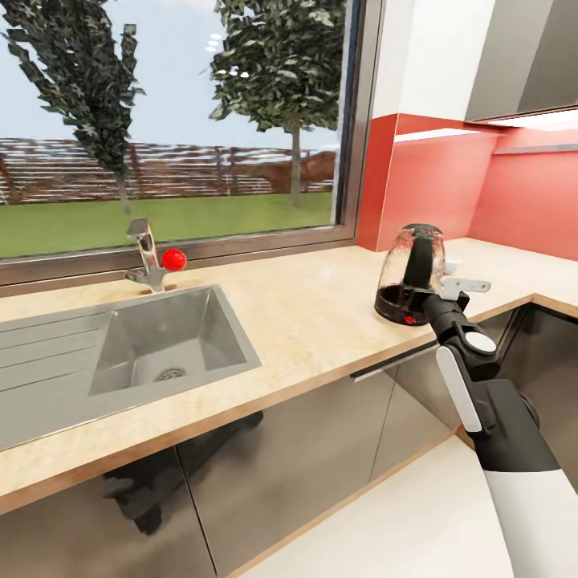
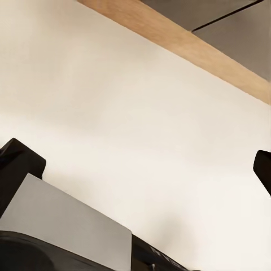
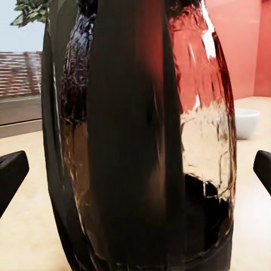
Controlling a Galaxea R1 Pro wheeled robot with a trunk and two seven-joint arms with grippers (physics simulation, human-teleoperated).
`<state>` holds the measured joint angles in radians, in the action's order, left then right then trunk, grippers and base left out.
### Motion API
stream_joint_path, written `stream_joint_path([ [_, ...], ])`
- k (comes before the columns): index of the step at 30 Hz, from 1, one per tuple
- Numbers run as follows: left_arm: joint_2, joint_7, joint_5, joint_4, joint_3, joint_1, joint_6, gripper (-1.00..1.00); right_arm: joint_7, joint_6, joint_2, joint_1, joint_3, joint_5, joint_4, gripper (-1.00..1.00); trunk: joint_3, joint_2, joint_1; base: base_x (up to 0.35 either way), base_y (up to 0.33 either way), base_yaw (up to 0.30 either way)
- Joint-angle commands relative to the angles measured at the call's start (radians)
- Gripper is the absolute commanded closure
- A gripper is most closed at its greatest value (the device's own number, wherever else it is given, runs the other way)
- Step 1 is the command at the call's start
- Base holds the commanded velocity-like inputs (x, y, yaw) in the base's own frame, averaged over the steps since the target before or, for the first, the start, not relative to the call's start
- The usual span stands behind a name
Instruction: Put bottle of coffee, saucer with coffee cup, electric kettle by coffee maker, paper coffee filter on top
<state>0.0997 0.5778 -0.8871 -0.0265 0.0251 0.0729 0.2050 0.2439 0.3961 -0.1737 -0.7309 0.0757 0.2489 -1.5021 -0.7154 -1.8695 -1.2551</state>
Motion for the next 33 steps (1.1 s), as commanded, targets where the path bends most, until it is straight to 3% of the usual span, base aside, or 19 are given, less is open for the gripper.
stream_joint_path([
  [1, 0.0, 0.004, 0.002, 0.001, 0.002, 0.001, 0.004, -1.0, 0.01, 0.003, -0.001, -0.001, 0.003, 0.01, -0.001, -1.0, -0.001, 0.0, 0.0, 0.015, 0.0, 0.0],
  [11, 0.0, 0.004, 0.002, 0.001, 0.002, 0.001, 0.004, -1.0, 0.01, 0.003, -0.001, -0.001, 0.003, 0.011, -0.001, -1.0, -0.001, 0.0, 0.0, 0.003, 0.0, 0.0],
  [12, 0.0, 0.004, 0.002, 0.001, 0.002, 0.001, 0.004, -1.0, 0.011, 0.003, -0.001, -0.001, 0.003, 0.011, -0.001, 1.0, -0.001, 0.0, 0.0, 0.0, 0.0, 0.0],
  [33, 0.0, 0.005, 0.002, 0.0, 0.001, 0.001, 0.004, -1.0, 0.01, 0.003, -0.001, -0.001, 0.003, 0.012, -0.001, 1.0, -0.001, 0.0, 0.0, 0.0, 0.0, 0.0],
])
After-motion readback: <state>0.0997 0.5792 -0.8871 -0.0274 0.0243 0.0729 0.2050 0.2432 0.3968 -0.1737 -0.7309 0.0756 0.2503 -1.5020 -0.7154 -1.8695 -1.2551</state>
